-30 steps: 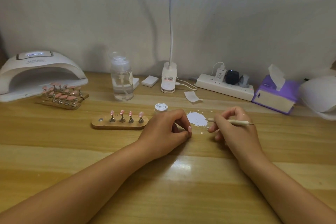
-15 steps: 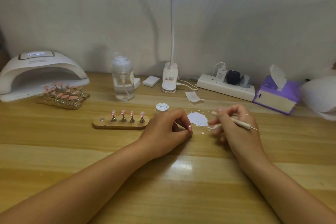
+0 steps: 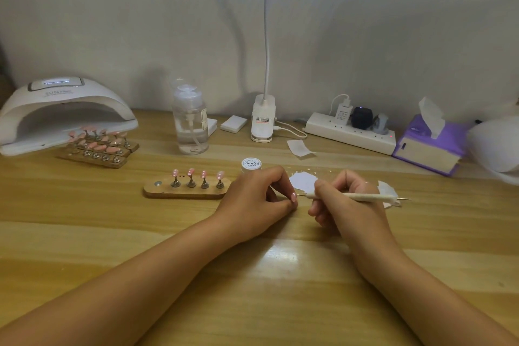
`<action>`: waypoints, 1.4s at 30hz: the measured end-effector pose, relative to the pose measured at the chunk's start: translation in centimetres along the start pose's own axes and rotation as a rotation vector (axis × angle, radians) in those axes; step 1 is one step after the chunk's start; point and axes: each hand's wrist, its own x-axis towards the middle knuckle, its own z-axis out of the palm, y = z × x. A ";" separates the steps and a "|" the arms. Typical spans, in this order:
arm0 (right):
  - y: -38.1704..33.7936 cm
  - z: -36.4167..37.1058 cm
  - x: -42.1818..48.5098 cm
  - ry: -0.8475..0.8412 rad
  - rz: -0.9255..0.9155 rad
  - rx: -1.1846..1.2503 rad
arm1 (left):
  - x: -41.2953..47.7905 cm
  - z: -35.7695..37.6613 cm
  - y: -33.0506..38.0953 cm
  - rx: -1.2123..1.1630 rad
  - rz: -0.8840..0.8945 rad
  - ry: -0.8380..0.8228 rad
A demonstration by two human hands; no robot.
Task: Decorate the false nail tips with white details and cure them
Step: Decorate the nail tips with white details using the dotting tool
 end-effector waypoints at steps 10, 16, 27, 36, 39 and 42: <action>0.4 0.0 0.1 -0.036 -0.009 -0.089 | 0.0 0.0 -0.1 0.004 0.002 0.004; 0.3 0.0 0.1 -0.049 -0.016 -0.107 | 0.0 0.1 -0.1 0.002 0.001 0.005; 0.0 0.0 -0.1 -0.039 -0.004 -0.097 | 0.0 -0.1 0.0 0.011 0.009 -0.003; -0.2 0.2 -0.3 0.027 -0.036 -0.021 | 0.0 0.0 0.0 0.003 0.006 0.001; -0.4 -0.3 0.0 0.164 -0.138 0.016 | 0.0 0.0 -0.1 -0.006 -0.008 -0.005; -0.4 -1.1 0.6 0.177 -0.194 -0.094 | 0.0 0.0 -0.1 -0.007 -0.010 -0.006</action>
